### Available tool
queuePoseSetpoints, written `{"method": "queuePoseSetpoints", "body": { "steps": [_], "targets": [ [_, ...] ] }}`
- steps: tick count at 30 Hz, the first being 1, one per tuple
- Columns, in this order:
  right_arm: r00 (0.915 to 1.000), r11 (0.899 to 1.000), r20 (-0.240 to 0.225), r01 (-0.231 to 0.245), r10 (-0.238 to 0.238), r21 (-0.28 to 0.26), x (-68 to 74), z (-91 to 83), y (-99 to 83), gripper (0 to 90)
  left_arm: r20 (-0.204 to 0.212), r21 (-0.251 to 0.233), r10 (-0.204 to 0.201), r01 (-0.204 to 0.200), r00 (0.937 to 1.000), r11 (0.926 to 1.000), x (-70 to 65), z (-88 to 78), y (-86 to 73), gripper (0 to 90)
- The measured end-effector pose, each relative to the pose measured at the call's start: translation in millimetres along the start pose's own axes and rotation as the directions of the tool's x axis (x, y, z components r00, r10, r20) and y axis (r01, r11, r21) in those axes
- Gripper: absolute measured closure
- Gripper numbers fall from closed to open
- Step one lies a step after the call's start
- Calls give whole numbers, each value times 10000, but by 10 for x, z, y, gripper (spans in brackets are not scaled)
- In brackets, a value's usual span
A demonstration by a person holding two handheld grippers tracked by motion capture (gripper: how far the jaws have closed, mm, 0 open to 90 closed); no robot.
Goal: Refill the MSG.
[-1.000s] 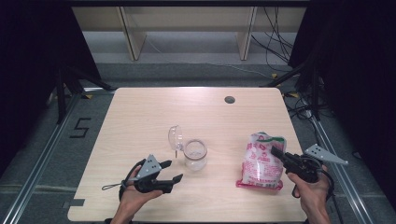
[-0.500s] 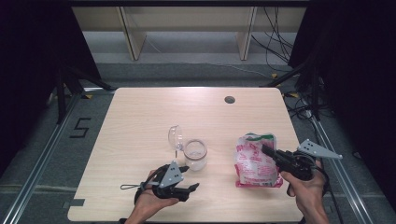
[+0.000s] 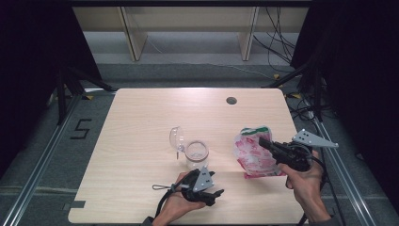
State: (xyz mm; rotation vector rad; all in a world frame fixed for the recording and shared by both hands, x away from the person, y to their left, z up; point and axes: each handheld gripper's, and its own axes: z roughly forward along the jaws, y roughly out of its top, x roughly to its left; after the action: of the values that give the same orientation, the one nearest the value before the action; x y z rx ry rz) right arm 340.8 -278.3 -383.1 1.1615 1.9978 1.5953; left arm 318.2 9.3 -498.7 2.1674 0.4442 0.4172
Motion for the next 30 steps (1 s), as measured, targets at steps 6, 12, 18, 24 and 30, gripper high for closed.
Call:
{"method": "queuePoseSetpoints", "body": {
  "steps": [6,12,18,24,30],
  "targets": [
    [9993,9991,-143,355,-358,-246,24,38,159,900,-295,-456,-333,319,9990,9985,-24,236,161,338],
    [9986,9989,-365,380,-390,-264,139,86,302,900,-353,-1161,-1615,1565,9862,9808,-37,386,271,351],
    [9955,9966,-546,757,-774,-334,232,168,385,900,-354,-1224,-1702,1648,9848,9787,-54,438,302,352],
    [9934,9960,-762,837,-860,-327,311,229,439,900,-855,-1239,-1492,1381,9851,9826,-75,454,318,372],
    [9898,9941,-925,1066,-1082,-220,408,289,467,900,-1536,-1684,-1634,1371,9745,9761,-99,513,329,523]
  ]
}}
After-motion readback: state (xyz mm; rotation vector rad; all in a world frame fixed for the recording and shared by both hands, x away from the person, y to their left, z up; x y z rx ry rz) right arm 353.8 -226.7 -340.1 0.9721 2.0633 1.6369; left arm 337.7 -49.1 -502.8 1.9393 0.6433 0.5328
